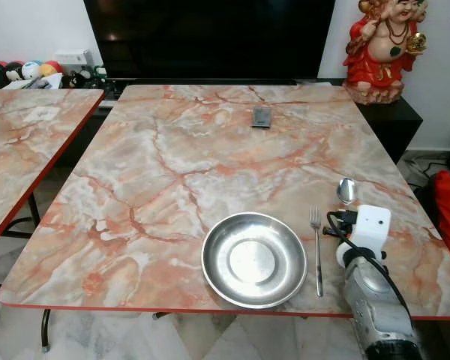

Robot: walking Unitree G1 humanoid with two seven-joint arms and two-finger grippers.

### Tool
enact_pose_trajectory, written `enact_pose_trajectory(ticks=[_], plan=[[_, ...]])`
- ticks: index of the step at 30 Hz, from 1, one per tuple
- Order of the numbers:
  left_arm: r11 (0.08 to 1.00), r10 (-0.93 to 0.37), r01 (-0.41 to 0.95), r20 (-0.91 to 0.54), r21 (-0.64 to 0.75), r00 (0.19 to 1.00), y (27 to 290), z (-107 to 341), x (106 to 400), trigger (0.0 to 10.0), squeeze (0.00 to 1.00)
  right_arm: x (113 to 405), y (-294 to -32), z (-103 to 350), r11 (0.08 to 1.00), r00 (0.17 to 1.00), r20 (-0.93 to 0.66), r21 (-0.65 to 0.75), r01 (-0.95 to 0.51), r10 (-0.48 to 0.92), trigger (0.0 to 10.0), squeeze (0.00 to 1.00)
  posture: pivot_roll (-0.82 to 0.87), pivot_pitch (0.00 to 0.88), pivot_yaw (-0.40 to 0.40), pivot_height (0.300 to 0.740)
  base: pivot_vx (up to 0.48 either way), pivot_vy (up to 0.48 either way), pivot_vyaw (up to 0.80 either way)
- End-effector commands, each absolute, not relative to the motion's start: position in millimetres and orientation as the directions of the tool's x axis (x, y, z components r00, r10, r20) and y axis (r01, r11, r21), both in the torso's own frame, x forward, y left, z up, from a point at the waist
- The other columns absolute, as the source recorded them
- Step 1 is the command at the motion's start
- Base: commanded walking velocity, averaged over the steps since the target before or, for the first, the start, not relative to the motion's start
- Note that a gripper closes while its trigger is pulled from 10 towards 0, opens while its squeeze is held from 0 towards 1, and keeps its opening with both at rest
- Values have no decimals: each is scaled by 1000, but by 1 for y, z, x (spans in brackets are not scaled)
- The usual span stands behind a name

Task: Setting the table

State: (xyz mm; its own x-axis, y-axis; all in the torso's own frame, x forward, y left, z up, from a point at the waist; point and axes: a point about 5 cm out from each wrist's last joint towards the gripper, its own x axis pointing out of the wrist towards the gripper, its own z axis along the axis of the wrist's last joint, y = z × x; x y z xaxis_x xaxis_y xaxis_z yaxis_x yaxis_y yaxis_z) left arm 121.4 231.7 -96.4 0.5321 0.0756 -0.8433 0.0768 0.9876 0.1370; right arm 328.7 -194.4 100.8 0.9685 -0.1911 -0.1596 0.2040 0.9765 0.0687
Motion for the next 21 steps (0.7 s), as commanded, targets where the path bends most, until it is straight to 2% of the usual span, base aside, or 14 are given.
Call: enact_pose_trajectory(ticks=[1, 21], plan=[[989, 81, 63, -860, 131, 504, 232, -99, 114, 10000, 0, 332, -191, 101, 977, 968, -165, 66, 201, -188, 10000, 0, -14, 106, 22, 740, 0, 0, 0], [989, 78, 68, -860, 129, 504, 232, -99, 114, 10000, 0, 327, -194, 92, 974, 953, -205, 6, 227, -221, 10000, 0, -15, 104, 22, 740, 0, 0, 0]])
